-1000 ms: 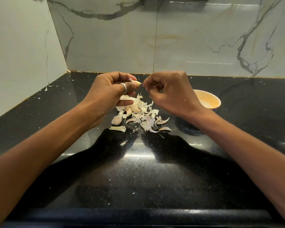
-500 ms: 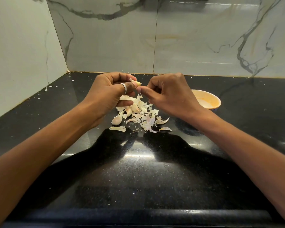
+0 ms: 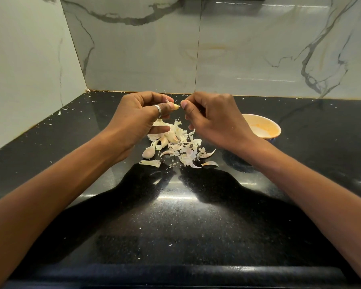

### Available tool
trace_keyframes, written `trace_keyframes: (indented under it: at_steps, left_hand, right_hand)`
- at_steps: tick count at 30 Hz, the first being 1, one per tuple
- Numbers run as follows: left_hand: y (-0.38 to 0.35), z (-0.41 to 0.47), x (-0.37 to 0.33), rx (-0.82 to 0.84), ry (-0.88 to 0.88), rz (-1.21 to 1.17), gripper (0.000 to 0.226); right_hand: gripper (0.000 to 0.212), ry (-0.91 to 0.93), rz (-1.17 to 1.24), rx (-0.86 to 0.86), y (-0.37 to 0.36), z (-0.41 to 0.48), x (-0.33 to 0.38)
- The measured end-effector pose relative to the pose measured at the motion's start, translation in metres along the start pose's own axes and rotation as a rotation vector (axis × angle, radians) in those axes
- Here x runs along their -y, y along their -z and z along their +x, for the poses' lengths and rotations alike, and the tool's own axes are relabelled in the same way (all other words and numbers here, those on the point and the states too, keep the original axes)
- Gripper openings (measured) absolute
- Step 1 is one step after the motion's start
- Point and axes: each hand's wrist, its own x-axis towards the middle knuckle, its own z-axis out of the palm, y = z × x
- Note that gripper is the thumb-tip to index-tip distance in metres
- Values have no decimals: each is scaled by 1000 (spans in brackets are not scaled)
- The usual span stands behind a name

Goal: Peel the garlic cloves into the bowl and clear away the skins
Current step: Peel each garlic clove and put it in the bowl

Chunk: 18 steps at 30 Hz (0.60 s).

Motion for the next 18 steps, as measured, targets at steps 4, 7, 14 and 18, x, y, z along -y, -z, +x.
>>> trace_keyframes:
  at_steps: [4,7,14,18]
  left_hand:
    - [-2,-1,1,14,0,-21,16]
    - [-5,-1,2,19,10,-26,14]
    - [-4,-1,8,-14,-100,159,8]
    - [-5,-4,9,-55,-213,326,2]
  right_hand:
    - [22,-83,159,83,-1,-1,3]
    - [19,-186,336,134,0,0,5]
    - [10,-241,373,91,1,1,4]
    - [10,-174,252,46,-1,0,5]
